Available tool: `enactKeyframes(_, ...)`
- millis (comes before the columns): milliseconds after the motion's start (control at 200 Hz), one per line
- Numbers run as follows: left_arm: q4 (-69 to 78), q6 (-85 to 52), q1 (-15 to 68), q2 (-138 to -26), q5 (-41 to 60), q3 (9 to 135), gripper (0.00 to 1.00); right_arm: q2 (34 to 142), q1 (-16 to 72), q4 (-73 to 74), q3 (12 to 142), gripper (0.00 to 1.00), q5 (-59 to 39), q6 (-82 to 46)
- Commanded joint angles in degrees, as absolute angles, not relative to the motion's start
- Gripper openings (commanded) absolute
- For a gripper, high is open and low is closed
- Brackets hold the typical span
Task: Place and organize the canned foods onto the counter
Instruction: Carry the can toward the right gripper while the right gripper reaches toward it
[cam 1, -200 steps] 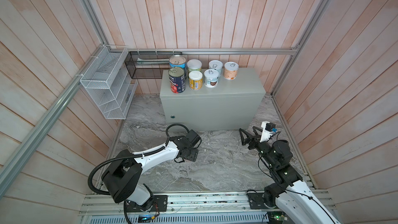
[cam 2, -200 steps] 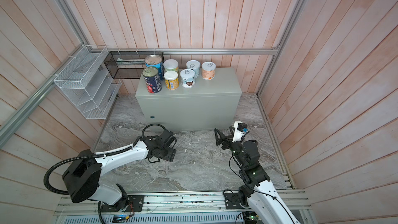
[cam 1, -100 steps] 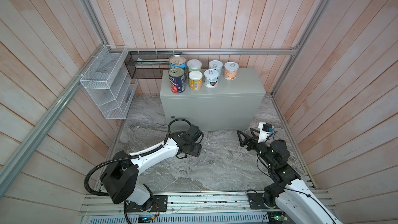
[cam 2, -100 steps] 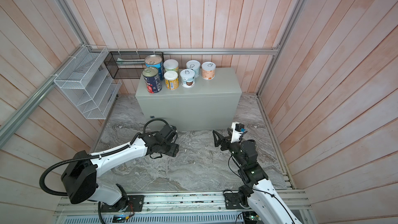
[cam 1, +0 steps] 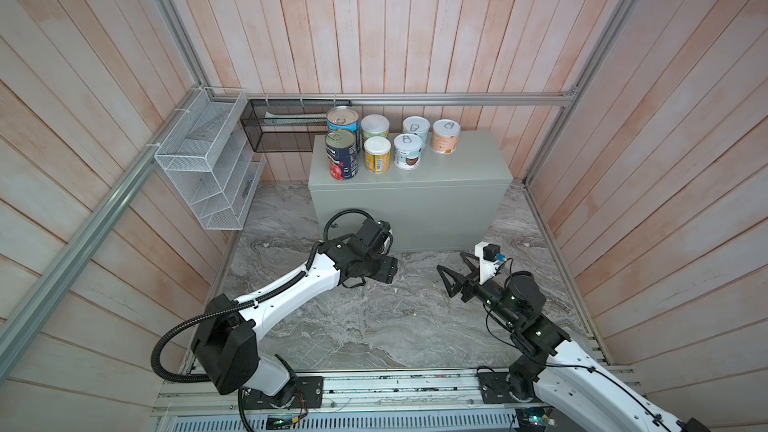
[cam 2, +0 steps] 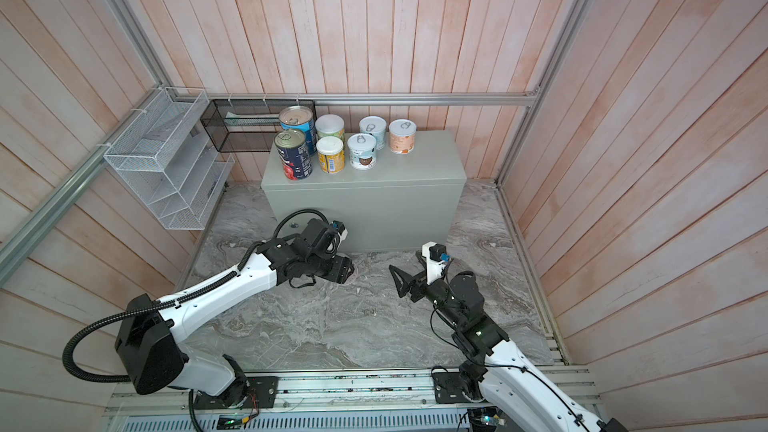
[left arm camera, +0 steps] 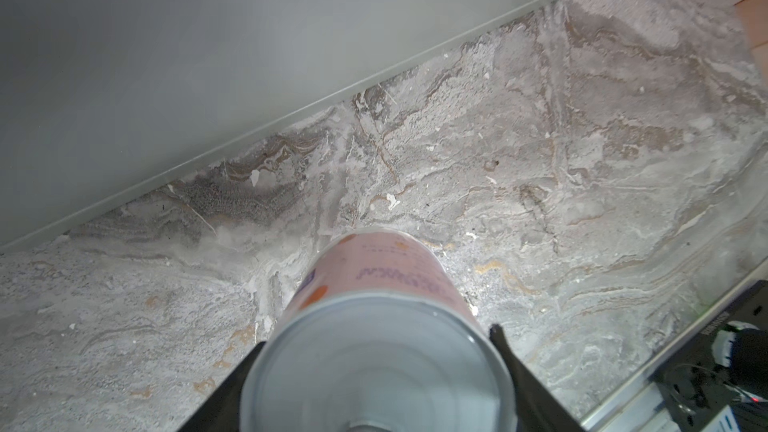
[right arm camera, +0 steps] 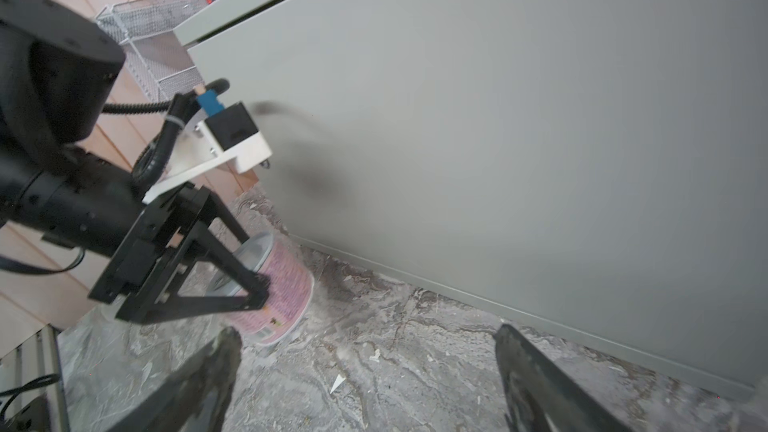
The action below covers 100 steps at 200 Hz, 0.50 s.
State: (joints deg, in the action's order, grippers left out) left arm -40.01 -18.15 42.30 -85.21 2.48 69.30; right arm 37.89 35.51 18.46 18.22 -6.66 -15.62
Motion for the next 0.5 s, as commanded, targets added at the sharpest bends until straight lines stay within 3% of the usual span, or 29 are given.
enactKeyframes(0, -40.1, -16.2, 41.2, -85.2, 6.4, 72.6, 0.58, 40.7, 39.3, 22.5, 18.3, 0.95, -3.3, -11.4)
enactKeyframes(495, -46.4, -13.6, 40.5, -88.7, 16.8, 83.2, 0.54, 47.9, 43.1, 33.9, 17.6, 0.95, -14.3, -5.3)
